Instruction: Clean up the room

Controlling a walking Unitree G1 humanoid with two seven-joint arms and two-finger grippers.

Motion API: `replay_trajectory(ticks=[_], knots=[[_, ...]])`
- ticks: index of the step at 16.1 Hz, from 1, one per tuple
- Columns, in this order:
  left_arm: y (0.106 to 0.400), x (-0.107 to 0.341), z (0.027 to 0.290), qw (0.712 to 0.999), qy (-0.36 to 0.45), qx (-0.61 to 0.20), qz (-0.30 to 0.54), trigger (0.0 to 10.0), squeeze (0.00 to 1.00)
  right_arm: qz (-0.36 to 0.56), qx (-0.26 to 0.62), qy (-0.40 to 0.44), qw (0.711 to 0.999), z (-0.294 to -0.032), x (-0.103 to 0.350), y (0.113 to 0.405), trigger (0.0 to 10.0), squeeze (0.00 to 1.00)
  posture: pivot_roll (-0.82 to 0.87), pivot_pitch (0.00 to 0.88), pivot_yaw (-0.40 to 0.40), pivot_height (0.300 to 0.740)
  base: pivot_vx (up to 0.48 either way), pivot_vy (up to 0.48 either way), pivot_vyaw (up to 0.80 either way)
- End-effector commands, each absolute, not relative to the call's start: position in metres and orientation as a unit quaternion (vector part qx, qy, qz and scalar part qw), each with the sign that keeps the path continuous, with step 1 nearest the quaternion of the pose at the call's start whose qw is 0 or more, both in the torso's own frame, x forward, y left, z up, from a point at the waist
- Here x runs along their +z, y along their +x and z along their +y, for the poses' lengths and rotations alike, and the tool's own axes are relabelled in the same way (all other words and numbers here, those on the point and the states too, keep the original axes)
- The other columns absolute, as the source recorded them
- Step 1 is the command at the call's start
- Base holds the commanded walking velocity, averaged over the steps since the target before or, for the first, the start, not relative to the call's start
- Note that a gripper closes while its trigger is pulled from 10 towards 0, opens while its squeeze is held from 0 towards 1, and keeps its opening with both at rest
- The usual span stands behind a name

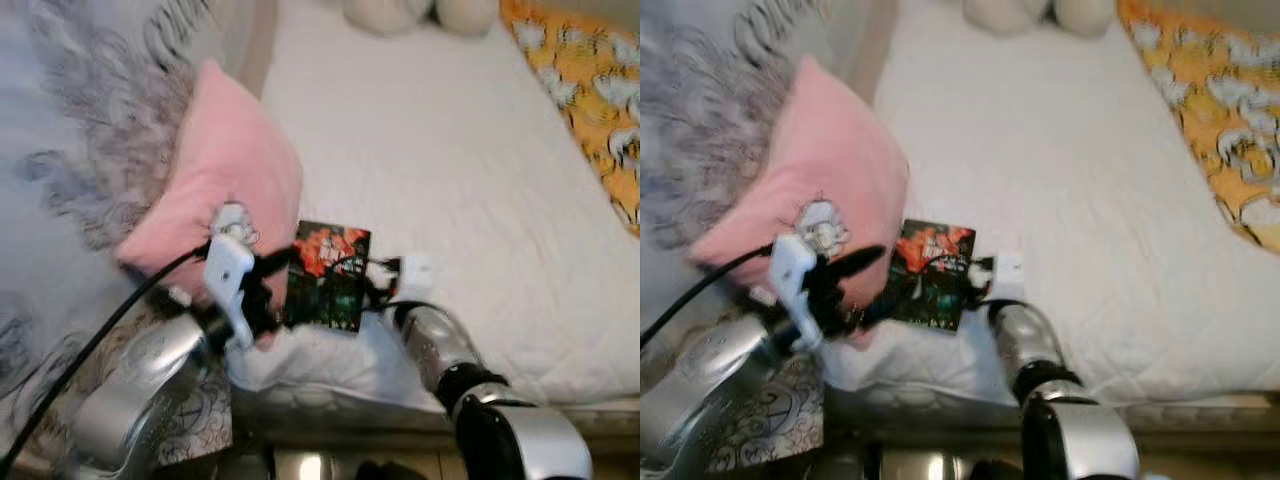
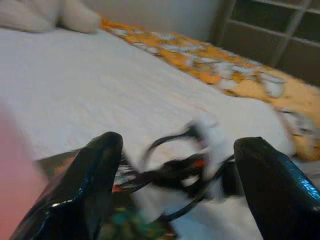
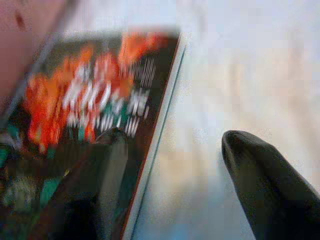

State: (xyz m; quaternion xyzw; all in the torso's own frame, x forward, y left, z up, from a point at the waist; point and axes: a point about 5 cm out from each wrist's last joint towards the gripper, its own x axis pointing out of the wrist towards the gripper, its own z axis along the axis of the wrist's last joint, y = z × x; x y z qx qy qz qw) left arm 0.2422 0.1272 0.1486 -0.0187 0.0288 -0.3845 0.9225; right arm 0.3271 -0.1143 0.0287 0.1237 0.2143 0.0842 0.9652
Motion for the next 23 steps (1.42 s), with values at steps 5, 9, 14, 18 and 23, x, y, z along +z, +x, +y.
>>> replay_trajectory(ticks=[5, 9, 14, 18, 23], knots=[[0.276, 0.111, 0.131, 0.965, 0.022, -0.256, 0.043, 10.0, 0.0, 0.057, 0.047, 0.044, 0.996, -0.157, 0.052, 0.317, 10.0, 1.0, 0.08, 0.0, -0.06, 0.74, 0.0, 0.0, 0.0], [0.274, 0.096, 0.149, 0.993, -0.014, -0.111, 0.025, 10.0, 0.0, -0.009, 0.074, 0.0, 0.997, -0.165, 0.06, 0.28, 10.0, 0.0, 0.06, 0.0, -0.069, 0.74, 0.0, -0.351, 0.0], [0.282, 0.09, 0.168, 1.0, -0.006, -0.014, 0.005, 10.0, 0.0, 0.01, 0.064, -0.018, 0.998, -0.176, 0.055, 0.284, 10.0, 0.0, 0.03, 0.0, -0.051, 0.74, 0.0, -0.464, 0.53], [0.284, 0.087, 0.154, 0.999, 0.002, -0.041, -0.007, 10.0, 0.0, 0.049, 0.063, -0.021, 0.997, -0.168, 0.049, 0.288, 10.0, 0.0, 0.02, 0.0, -0.048, 0.74, 0.0, -0.454, 0.17], [0.289, 0.085, 0.156, 0.999, 0.005, -0.05, -0.012, 10.0, 0.0, 0.02, 0.058, 0.029, 0.998, -0.159, 0.055, 0.284, 10.0, 1.0, 0.02, 0.0, -0.035, 0.74, 0.0, -0.444, 0.0]])
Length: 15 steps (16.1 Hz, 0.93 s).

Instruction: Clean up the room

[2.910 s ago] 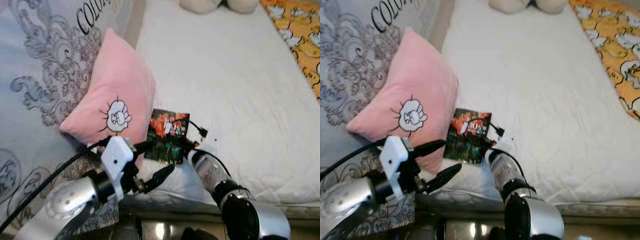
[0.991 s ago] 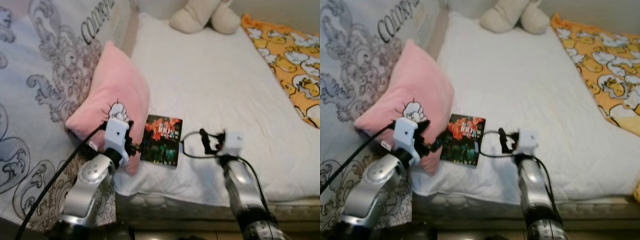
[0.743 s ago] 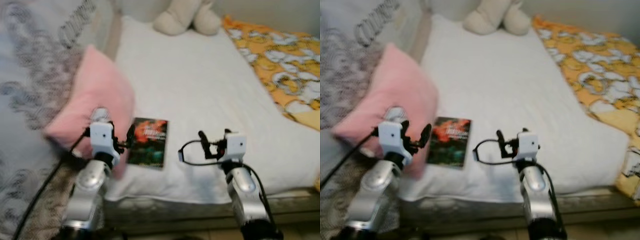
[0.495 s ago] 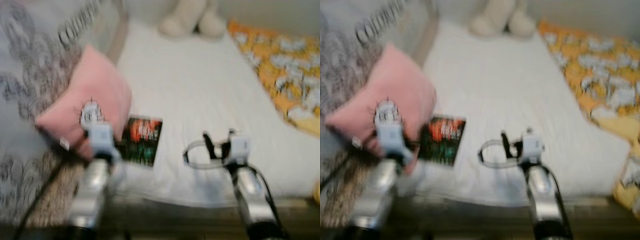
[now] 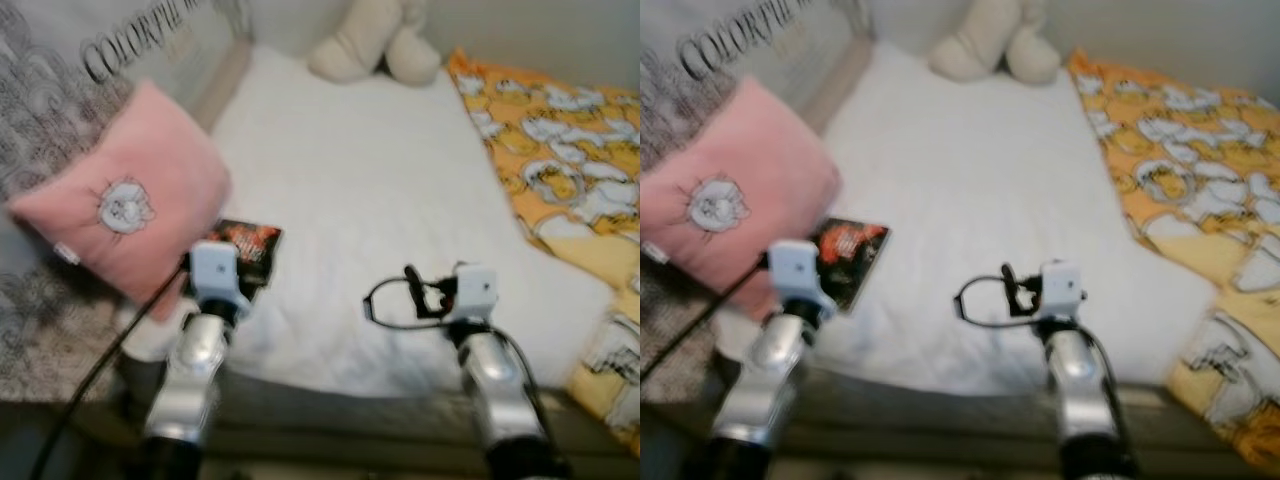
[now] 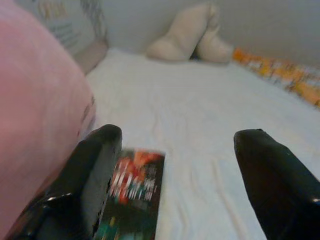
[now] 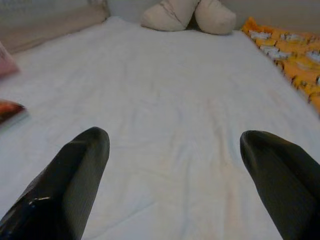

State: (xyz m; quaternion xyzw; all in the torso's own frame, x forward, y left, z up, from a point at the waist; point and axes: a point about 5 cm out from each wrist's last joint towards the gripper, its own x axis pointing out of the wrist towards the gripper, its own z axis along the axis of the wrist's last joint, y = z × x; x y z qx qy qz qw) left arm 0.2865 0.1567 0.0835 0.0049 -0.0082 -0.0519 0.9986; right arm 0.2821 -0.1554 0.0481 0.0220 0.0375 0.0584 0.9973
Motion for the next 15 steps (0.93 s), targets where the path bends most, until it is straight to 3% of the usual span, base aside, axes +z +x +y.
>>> replay_trajectory(ticks=[1, 2, 8, 15], knots=[[0.288, 0.087, 0.155, 0.998, 0.007, -0.062, -0.02, 10.0, 0.66, 0.006, 0.048, 0.012, 0.999, -0.16, 0.06, 0.284, 10.0, 1.0, 0.02, 0.0, -0.034, 0.74, 0.0, -0.42, 0.0], [0.287, 0.087, 0.154, 0.998, 0.004, -0.067, -0.021, 10.0, 1.0, 0.0, 0.039, 0.012, 0.999, -0.161, 0.062, 0.283, 10.0, 1.0, 0.02, 0.0, -0.034, 0.74, 0.311, -0.364, 0.0], [0.289, 0.092, 0.146, 0.995, 0.02, -0.085, -0.041, 10.0, 1.0, 0.005, 0.015, 0.048, 0.999, -0.166, 0.06, 0.282, 10.0, 1.0, 0.03, 0.0, -0.033, 0.74, 0.318, -0.353, 0.0], [0.295, 0.086, 0.152, 0.997, 0.011, -0.076, -0.026, 10.0, 1.0, 0.005, 0.016, 0.042, 0.999, -0.166, 0.061, 0.285, 10.0, 1.0, 0.01, 0.0, -0.02, 0.74, 0.425, 0.0, 0.0]])
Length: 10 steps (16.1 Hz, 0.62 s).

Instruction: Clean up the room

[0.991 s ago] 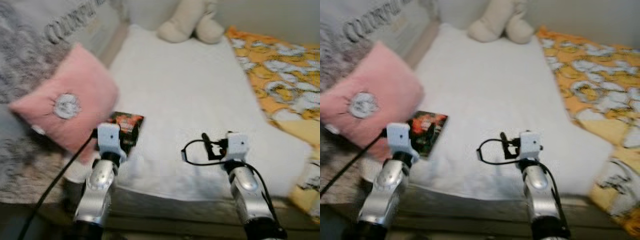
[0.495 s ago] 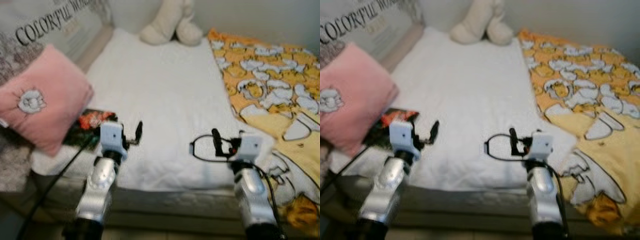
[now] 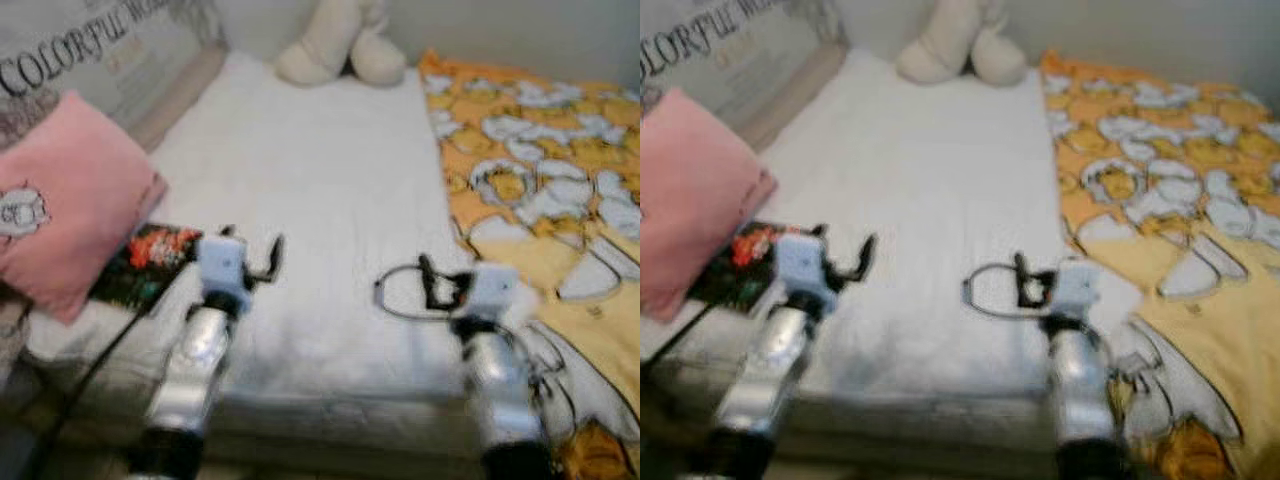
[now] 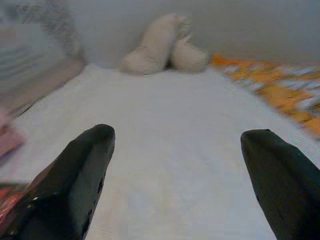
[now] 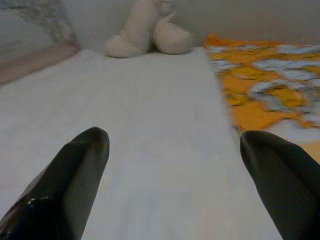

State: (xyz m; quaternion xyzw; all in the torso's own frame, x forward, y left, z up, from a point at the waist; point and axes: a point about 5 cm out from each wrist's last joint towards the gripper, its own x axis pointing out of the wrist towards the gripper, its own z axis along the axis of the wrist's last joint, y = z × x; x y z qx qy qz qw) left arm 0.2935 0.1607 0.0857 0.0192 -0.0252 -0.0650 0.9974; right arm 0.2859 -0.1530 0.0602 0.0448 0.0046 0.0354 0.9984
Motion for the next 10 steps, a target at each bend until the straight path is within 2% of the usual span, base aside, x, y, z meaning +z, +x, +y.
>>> replay_trajectory(ticks=[1, 5, 7, 8, 9, 10], knots=[[0.296, 0.087, 0.152, 0.997, 0.01, -0.075, -0.026, 10.0, 1.0, 0.008, 0.021, 0.037, 0.999, -0.167, 0.059, 0.283, 10.0, 1.0, 0.01, 0.0, -0.026, 0.74, 0.42, 0.0, 0.0], [0.299, 0.092, 0.153, 0.997, 0.019, -0.07, -0.039, 10.0, 1.0, 0.024, 0.04, 0.031, 0.998, -0.168, 0.053, 0.283, 10.0, 1.0, 0.03, 0.0, -0.05, 0.74, 0.418, 0.0, 0.0], [0.296, 0.09, 0.151, 0.996, 0.01, -0.077, -0.045, 10.0, 1.0, 0.027, 0.043, 0.03, 0.998, -0.168, 0.053, 0.287, 10.0, 1.0, 0.04, 0.0, -0.051, 0.74, 0.351, -0.323, 0.0], [0.294, 0.091, 0.146, 0.995, 0.004, -0.091, -0.05, 10.0, 1.0, 0.032, 0.04, 0.028, 0.998, -0.168, 0.052, 0.288, 10.0, 1.0, 0.04, 0.0, -0.05, 0.74, 0.0, -0.45, 0.0], [0.291, 0.091, 0.142, 0.993, 0.001, -0.108, -0.054, 10.0, 1.0, 0.042, 0.039, 0.018, 0.998, -0.167, 0.051, 0.289, 10.0, 1.0, 0.04, 0.0, -0.051, 0.74, 0.0, 0.0, 0.0], [0.291, 0.092, 0.139, 0.992, -0.01, -0.114, -0.053, 10.0, 0.0, 0.044, 0.042, 0.014, 0.998, -0.166, 0.05, 0.29, 10.0, 0.06, 0.04, 0.0, -0.051, 0.74, 0.0, 0.0, 0.0]])
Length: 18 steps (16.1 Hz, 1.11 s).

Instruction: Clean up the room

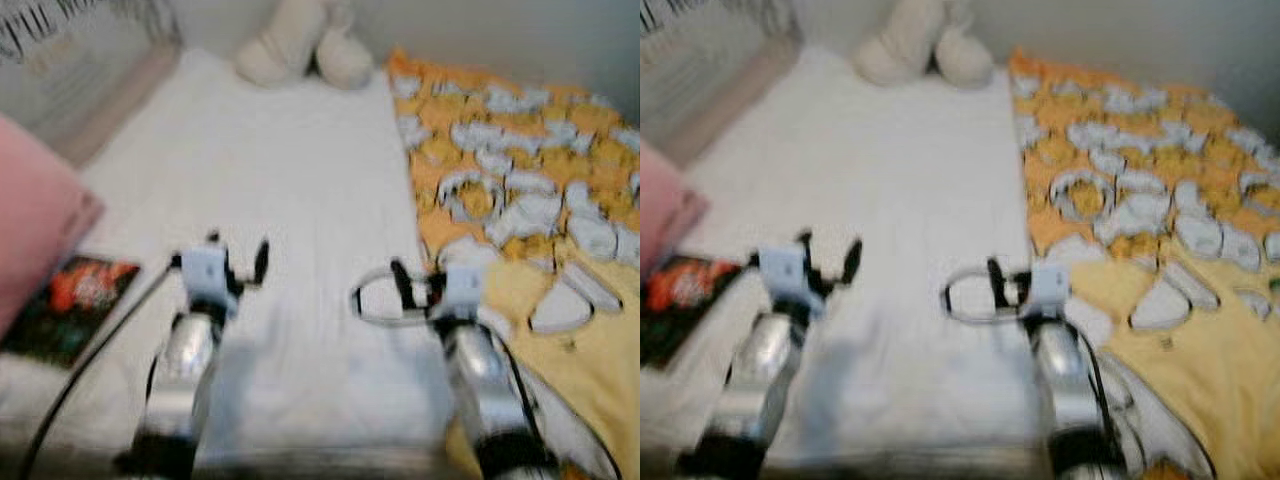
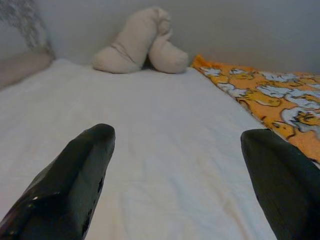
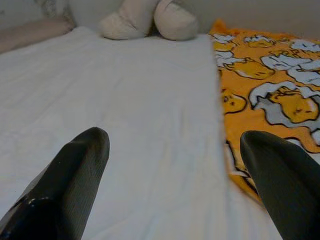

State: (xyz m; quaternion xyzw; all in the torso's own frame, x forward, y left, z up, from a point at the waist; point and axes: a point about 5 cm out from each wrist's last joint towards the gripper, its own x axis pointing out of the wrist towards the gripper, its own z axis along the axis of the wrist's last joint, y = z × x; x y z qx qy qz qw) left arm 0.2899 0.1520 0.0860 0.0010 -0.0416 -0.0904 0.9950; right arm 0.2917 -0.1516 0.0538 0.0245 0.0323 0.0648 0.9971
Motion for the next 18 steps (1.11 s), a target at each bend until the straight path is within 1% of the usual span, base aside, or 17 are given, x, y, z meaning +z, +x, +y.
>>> replay_trajectory(ticks=[1, 4, 10, 11, 12, 15, 17, 18], knots=[[0.291, 0.092, 0.139, 0.992, -0.003, -0.114, -0.053, 10.0, 0.0, 0.045, 0.042, 0.015, 0.998, -0.166, 0.05, 0.29, 10.0, 0.0, 0.04, 0.0, -0.051, 0.74, 0.0, 0.0, 0.0], [0.286, 0.092, 0.136, 0.989, 0.013, -0.132, -0.064, 10.0, 0.0, 0.05, 0.041, 0.02, 0.998, -0.166, 0.047, 0.29, 10.0, 0.0, 0.05, 0.0, -0.043, 0.74, 0.0, -0.48, 0.0], [0.282, 0.093, 0.133, 0.985, 0.009, -0.155, -0.068, 10.0, 0.0, 0.055, 0.042, 0.029, 0.997, -0.164, 0.045, 0.291, 10.0, 0.0, 0.04, 0.0, -0.035, 0.74, 0.0, -0.48, 0.0], [0.283, 0.092, 0.134, 0.986, 0.014, -0.15, -0.064, 10.0, 0.0, 0.054, 0.042, 0.029, 0.997, -0.165, 0.046, 0.292, 10.0, 0.0, 0.04, 0.0, -0.036, 0.74, 0.0, -0.48, 0.0], [0.288, 0.089, 0.143, 0.992, 0.0, -0.113, -0.051, 10.0, 0.0, 0.049, 0.044, 0.027, 0.997, -0.165, 0.047, 0.292, 10.0, 0.0, 0.04, 0.0, -0.037, 0.74, 0.0, -0.48, 0.0], [0.291, 0.082, 0.159, 0.998, -0.026, -0.057, -0.028, 10.0, 0.0, 0.045, 0.05, 0.02, 0.998, -0.165, 0.048, 0.29, 10.0, 0.0, 0.04, 0.0, -0.043, 0.74, 0.0, -0.48, 0.0], [0.292, 0.082, 0.154, 0.998, -0.024, -0.058, -0.03, 10.0, 0.0, 0.048, 0.05, 0.016, 0.997, -0.167, 0.047, 0.289, 10.0, 0.0, 0.04, 0.0, -0.044, 0.74, 0.0, -0.48, 0.0], [0.292, 0.083, 0.15, 0.997, -0.02, -0.067, -0.034, 10.0, 0.0, 0.043, 0.054, 0.017, 0.997, -0.166, 0.048, 0.289, 10.0, 0.17, 0.03, 0.0, -0.041, 0.74, 0.0, -0.48, 0.0]])
